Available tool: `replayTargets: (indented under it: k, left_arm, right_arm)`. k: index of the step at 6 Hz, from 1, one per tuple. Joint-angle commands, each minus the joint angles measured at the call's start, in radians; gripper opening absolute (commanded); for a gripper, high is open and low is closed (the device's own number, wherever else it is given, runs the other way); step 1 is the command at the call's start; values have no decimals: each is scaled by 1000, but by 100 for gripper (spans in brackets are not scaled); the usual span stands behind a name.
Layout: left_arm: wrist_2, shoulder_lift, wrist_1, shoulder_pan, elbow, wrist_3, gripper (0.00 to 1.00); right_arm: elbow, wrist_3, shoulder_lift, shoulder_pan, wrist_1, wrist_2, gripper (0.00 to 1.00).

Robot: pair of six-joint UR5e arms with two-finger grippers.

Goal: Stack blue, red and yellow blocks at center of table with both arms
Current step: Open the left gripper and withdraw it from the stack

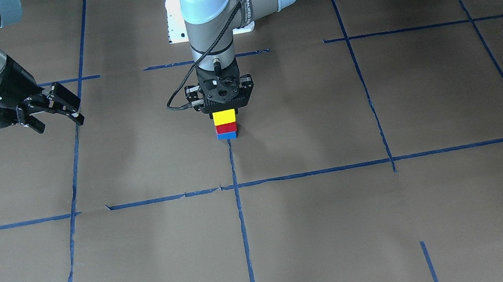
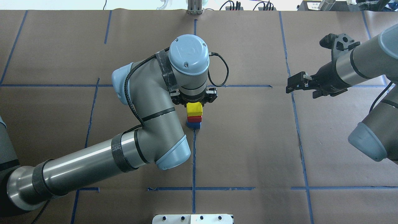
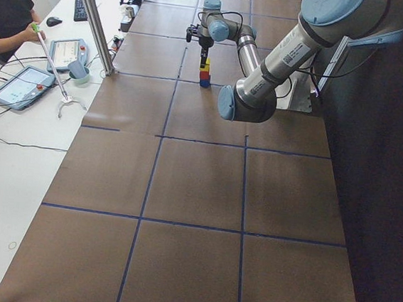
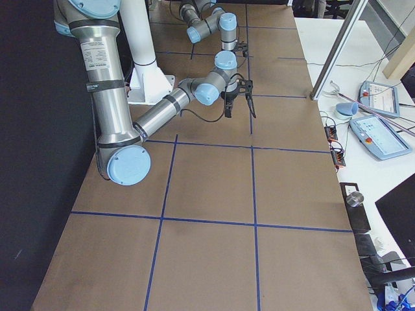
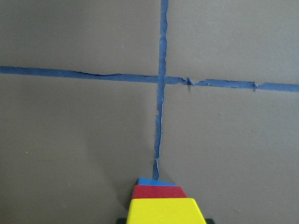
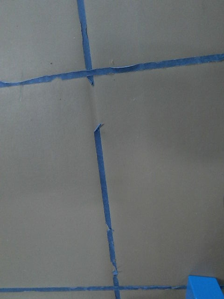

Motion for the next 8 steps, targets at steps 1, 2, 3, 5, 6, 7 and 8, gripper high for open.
replayTargets:
  k: [1, 2, 3, 5, 6, 7, 8]
  left_arm:
    - [0, 2, 0, 0, -6, -3, 9]
    - [0, 2, 0, 0, -6, -3, 20]
    - [-1, 2, 0, 0, -5, -3, 44]
    - [0, 4, -16, 12, -1, -3, 100]
    - [0, 1, -16, 12, -3, -1, 100]
    - [-3, -1, -14, 6, -33, -3, 100]
    - [-6, 7, -7, -14, -93, -3, 100]
  right_arm:
    - [1, 0, 0, 1, 0, 0, 100]
    - [2, 0, 0, 1, 0, 0, 100]
    - [1, 0, 0, 1, 0, 0, 100]
    - [-2, 0, 0, -1, 0, 0, 100]
    - [-4, 0, 0, -1, 0, 0, 100]
    - [-4, 0, 0, -1, 0, 0, 100]
    - [-2, 0, 0, 2, 0, 0, 100]
